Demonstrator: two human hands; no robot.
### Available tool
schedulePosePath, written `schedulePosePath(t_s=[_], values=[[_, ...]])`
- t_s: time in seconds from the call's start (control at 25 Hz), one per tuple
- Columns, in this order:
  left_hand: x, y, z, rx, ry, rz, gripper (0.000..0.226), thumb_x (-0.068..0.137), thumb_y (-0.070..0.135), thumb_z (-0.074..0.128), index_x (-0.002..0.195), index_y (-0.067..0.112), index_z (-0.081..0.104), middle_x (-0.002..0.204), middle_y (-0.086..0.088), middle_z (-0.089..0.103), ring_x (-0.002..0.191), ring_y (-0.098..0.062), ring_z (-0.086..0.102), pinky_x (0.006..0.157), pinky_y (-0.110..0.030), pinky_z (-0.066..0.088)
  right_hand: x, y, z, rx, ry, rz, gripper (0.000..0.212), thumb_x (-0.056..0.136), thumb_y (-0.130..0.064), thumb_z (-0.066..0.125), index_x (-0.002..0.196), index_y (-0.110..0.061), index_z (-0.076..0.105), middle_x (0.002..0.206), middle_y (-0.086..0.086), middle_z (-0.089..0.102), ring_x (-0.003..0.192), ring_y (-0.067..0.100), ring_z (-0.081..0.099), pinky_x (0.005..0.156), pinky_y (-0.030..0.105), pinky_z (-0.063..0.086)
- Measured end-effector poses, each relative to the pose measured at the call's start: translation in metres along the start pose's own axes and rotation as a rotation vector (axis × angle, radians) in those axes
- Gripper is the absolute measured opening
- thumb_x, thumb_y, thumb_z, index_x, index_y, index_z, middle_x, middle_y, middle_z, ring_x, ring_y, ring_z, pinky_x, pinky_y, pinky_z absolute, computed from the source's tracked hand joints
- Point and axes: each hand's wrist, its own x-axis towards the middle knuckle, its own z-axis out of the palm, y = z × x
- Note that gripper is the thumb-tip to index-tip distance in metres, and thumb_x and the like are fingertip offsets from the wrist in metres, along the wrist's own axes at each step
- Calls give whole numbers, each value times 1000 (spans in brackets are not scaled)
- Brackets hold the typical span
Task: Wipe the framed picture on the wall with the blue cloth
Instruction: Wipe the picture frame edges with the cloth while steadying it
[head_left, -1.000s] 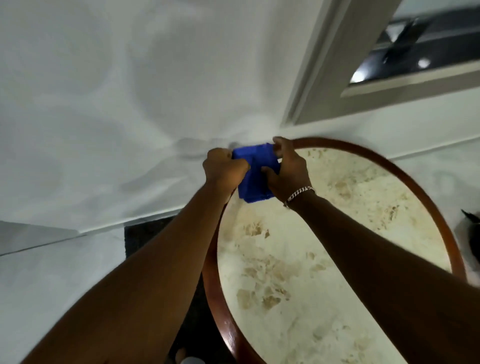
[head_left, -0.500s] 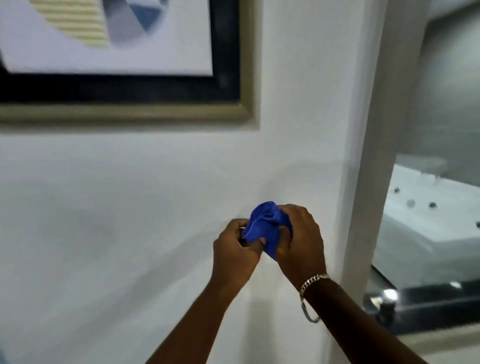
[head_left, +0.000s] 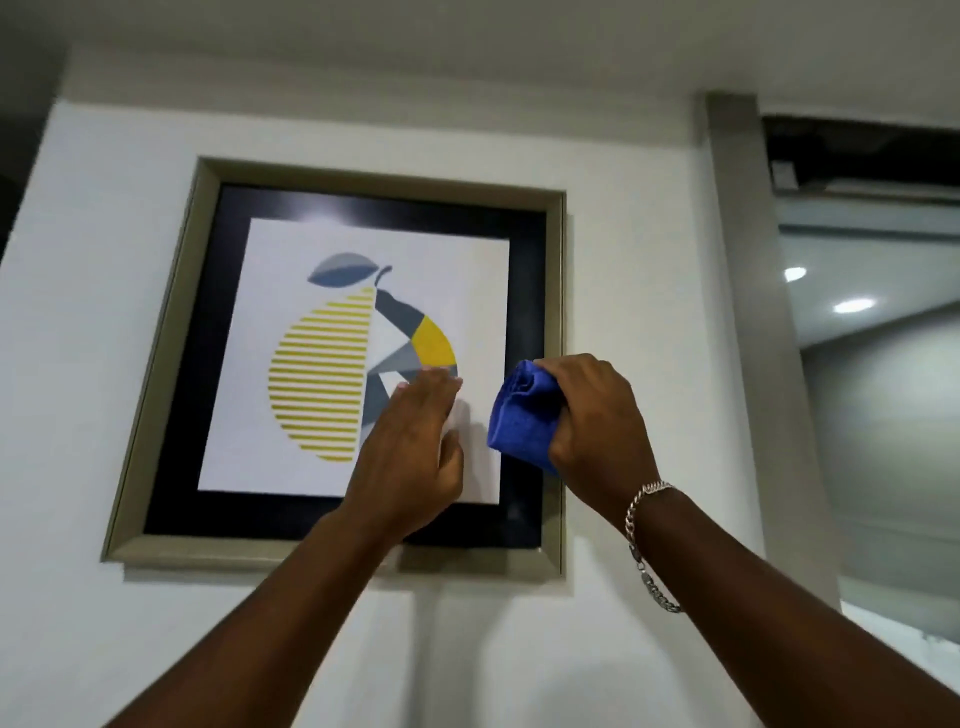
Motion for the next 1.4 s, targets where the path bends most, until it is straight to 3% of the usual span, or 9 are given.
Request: schedulePosePath(t_s=[0.08,0.2,0.44,0.56,0.72,0.92,1.08,1.24,1.4], values=[[23,-25,10,210,-47,79,59,91,26,38,144,1,37,155,-21,36,145,-37,31,117,-56,29,32,7,11,-83,21,-57,38,75,-14,49,110,-7,62,101,13,66,88,30,59,81,36,44],[37,-54,25,394,-58,81,67,97,43,16,152,6,20,163,-13,15,150,-30,16,121,-50,12,63,20,28,-184,60,-140,38,73,-11,55,110,-5,59,96,16,67,82,34,61,77,39,47],[33,-66,40,496,28,119,71,96,50,11,153,8,14,164,-10,14,151,-26,13,120,-53,16,64,45,53,-433,111,-445,19,89,-14,54,101,-2,63,107,19,65,99,35,59,88,46,49],[34,-66,40,513,38,126,70,96,48,13,153,8,16,163,-10,15,151,-26,14,120,-52,15,49,48,59,-467,3,-380,42,94,-28,41,120,0,59,126,22,61,117,38,57,98,51,47],[34,-68,41,518,47,136,71,94,46,25,153,7,17,163,-10,16,151,-26,13,120,-52,16,41,48,64,-576,-123,-241,65,100,-45,11,142,-2,34,149,18,37,140,32,31,116,47,20],[34,-67,42,522,49,132,71,93,46,26,153,8,16,164,-10,15,151,-26,13,120,-53,17,56,50,54,-552,-170,-246,67,99,-47,7,143,-3,32,150,17,37,140,30,31,117,45,19],[34,-67,41,527,44,132,72,93,45,27,153,8,14,164,-9,13,152,-26,12,120,-54,19,34,58,51,-559,-227,-354,62,98,-43,22,143,-3,32,151,17,34,142,29,28,117,43,16],[33,-67,43,530,45,127,72,93,45,27,153,8,14,164,-10,13,152,-25,11,120,-54,18,75,56,47,-541,-175,-282,68,96,-50,15,144,-4,31,152,16,33,142,29,27,118,45,14],[33,-67,40,537,40,143,73,92,45,27,153,7,15,164,-11,13,152,-26,11,121,-53,15,20,52,50,-503,-242,-329,64,97,-47,22,145,-5,29,154,14,28,144,26,22,118,44,16]])
